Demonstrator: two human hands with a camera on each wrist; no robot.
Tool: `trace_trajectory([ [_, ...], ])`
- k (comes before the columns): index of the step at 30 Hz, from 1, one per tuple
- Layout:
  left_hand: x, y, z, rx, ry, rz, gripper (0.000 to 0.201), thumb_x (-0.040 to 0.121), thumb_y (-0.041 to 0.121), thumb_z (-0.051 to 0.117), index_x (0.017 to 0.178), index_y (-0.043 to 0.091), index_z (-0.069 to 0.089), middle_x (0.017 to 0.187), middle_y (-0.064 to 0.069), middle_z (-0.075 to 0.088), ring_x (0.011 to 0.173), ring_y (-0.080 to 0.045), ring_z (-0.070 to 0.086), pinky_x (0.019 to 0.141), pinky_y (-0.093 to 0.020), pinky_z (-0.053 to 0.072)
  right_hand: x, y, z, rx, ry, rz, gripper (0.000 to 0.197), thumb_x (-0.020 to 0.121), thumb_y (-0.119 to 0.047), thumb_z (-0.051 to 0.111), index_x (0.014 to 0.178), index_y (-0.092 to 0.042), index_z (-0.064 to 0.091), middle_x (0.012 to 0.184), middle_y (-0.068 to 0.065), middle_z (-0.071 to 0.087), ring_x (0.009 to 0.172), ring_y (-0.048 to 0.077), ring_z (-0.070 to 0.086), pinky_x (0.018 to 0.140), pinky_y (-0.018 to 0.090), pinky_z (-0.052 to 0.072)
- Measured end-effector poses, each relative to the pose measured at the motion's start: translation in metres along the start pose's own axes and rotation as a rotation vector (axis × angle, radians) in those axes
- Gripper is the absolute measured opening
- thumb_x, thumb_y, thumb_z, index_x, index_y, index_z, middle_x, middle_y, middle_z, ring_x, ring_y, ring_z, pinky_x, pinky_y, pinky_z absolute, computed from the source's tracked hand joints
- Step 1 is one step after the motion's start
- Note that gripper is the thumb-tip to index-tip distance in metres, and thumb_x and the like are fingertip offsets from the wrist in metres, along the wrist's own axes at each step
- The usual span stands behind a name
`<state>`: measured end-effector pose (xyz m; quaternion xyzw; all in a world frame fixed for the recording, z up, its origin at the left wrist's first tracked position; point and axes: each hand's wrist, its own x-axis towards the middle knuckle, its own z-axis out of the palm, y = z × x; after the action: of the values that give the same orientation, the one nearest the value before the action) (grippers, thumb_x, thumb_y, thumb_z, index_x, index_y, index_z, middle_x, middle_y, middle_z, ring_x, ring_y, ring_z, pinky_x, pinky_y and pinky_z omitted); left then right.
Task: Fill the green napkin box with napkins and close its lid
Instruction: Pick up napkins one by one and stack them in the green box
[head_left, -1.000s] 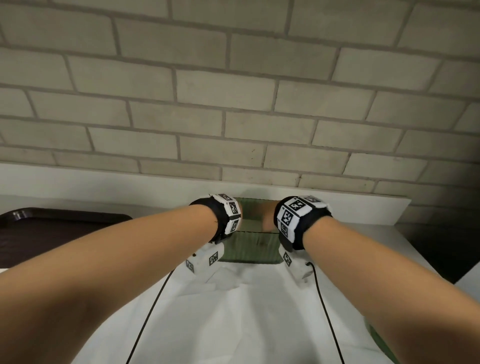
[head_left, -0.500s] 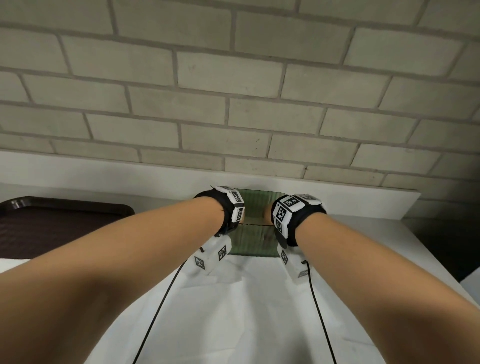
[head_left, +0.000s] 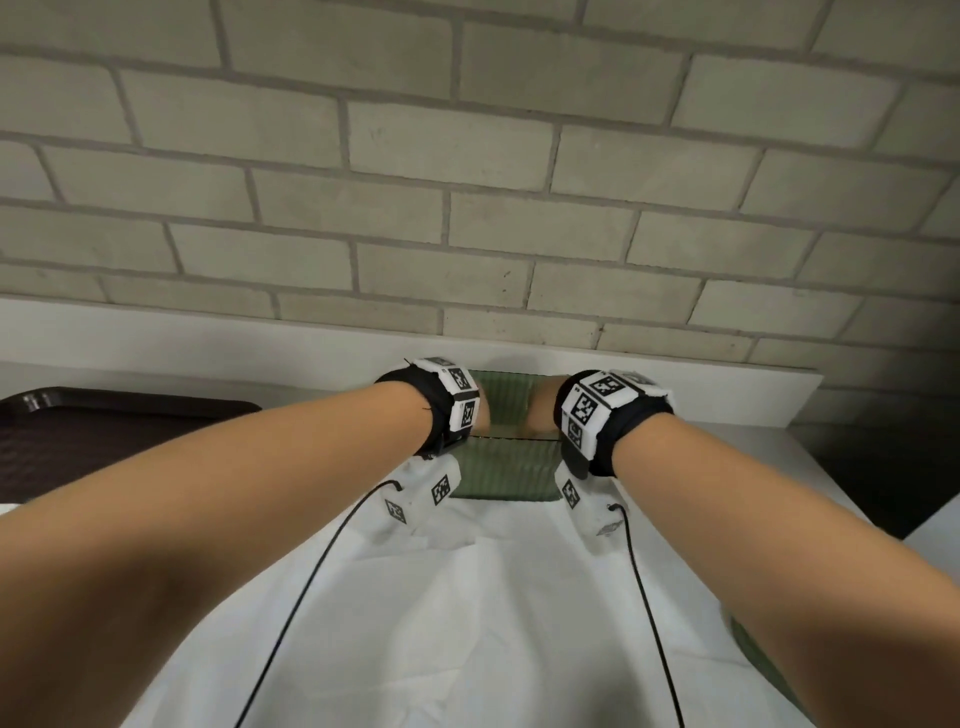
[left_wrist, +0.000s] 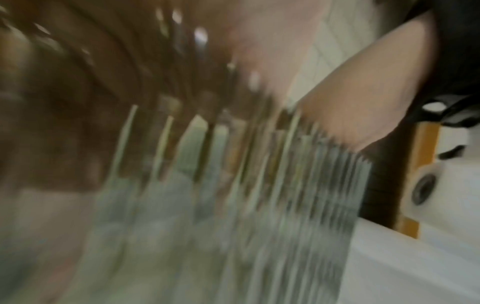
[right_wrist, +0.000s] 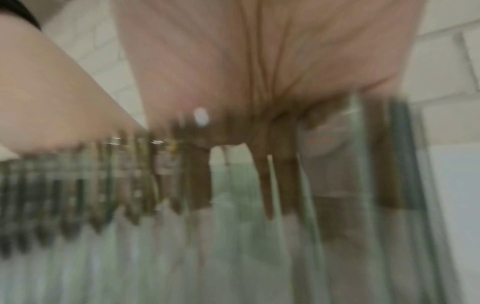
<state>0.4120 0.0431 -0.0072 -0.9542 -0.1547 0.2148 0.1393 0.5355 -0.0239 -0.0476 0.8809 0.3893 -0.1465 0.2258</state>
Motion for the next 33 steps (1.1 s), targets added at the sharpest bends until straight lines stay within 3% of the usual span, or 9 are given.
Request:
trace_trajectory([
  [1,0.003,-0.004,0.001,-0.173,0.036,-0.006,0.038,0.092,0.028,0.057,0.123,0.006,0.057,0.106,-0.007,0.062,0.085,-0.020,0.053,0.081,-0.030,0.044,-0.003,0.004,-0.005,0.115,0.053,0.032,0.054,0.081,-0.048,0.065,0.124,-0.018,0.059,0.122,0.000,0.061,0.098,0.023,0.059,0.087,0.035,0.051],
  [4,-0.004,-0.012,-0.005,-0.436,0.140,0.022,0.035,0.088,0.041,0.059,0.098,0.007,0.061,0.069,-0.002,0.054,0.069,-0.021,0.055,0.058,-0.025,0.044,-0.067,0.000,-0.021,0.399,0.205,0.011,0.046,0.088,-0.036,0.060,0.122,-0.004,0.057,0.117,0.010,0.060,0.103,0.024,0.061,0.084,0.032,0.050],
  [6,-0.020,-0.021,-0.007,-0.621,0.161,-0.014,0.034,0.088,0.041,0.058,0.096,0.008,0.061,0.066,-0.002,0.057,0.064,-0.020,0.061,0.046,-0.019,0.043,-0.104,0.001,-0.021,0.571,0.398,-0.071,0.036,0.088,-0.033,0.061,0.114,-0.007,0.061,0.107,0.008,0.064,0.096,0.023,0.064,0.082,0.031,0.050],
  [8,-0.038,-0.029,0.002,-0.693,0.216,0.029,0.035,0.088,0.043,0.057,0.103,0.012,0.062,0.073,-0.002,0.067,0.069,-0.017,0.065,0.050,-0.018,0.044,-0.123,0.001,-0.006,0.751,0.472,-0.152,0.026,0.085,-0.028,0.067,0.104,-0.012,0.064,0.087,0.003,0.064,0.075,0.018,0.066,0.073,0.029,0.053],
  [12,-0.067,-0.039,0.030,-0.754,0.261,0.034,0.031,0.082,0.048,0.063,0.102,0.025,0.057,0.091,0.000,0.073,0.072,-0.013,0.068,0.074,-0.025,0.052,-0.136,-0.002,0.029,0.701,0.291,-0.300,0.020,0.079,-0.023,0.073,0.097,-0.021,0.065,0.072,-0.007,0.063,0.058,0.004,0.059,0.065,0.018,0.049],
  [18,-0.094,-0.033,0.085,-0.831,0.099,0.053,0.031,0.080,0.033,0.070,0.107,0.025,0.057,0.093,0.005,0.072,0.067,-0.008,0.061,0.083,-0.031,0.051,-0.132,-0.028,0.074,0.530,0.155,-0.348,0.053,0.080,-0.028,0.073,0.130,-0.022,0.054,0.123,-0.006,0.060,0.112,0.009,0.055,0.087,0.015,0.037],
  [21,-0.100,-0.038,0.113,-0.783,0.104,0.013,0.036,0.078,0.029,0.073,0.109,0.024,0.057,0.091,0.012,0.065,0.079,-0.007,0.056,0.077,-0.022,0.043,-0.128,-0.040,0.084,0.624,0.120,-0.359,0.063,0.078,-0.024,0.075,0.135,-0.020,0.047,0.132,-0.006,0.056,0.116,0.003,0.051,0.091,0.010,0.032],
  [28,-0.110,-0.051,0.156,-0.719,0.003,-0.050,0.056,0.064,0.042,0.082,0.112,0.026,0.056,0.104,0.011,0.055,0.094,-0.008,0.052,0.087,-0.020,0.043,-0.120,-0.045,0.083,0.544,0.163,-0.302,0.056,0.071,-0.026,0.079,0.123,-0.022,0.060,0.105,-0.007,0.055,0.095,0.007,0.051,0.092,0.021,0.043],
  [33,-0.113,-0.055,0.160,-0.686,-0.058,-0.093,0.061,0.064,0.051,0.079,0.112,0.024,0.052,0.099,0.009,0.051,0.093,-0.011,0.050,0.081,-0.022,0.039,-0.125,-0.039,0.075,0.467,0.190,-0.239,0.019,0.076,-0.025,0.074,0.093,-0.019,0.070,0.075,-0.009,0.050,0.074,0.010,0.047,0.069,0.020,0.040],
])
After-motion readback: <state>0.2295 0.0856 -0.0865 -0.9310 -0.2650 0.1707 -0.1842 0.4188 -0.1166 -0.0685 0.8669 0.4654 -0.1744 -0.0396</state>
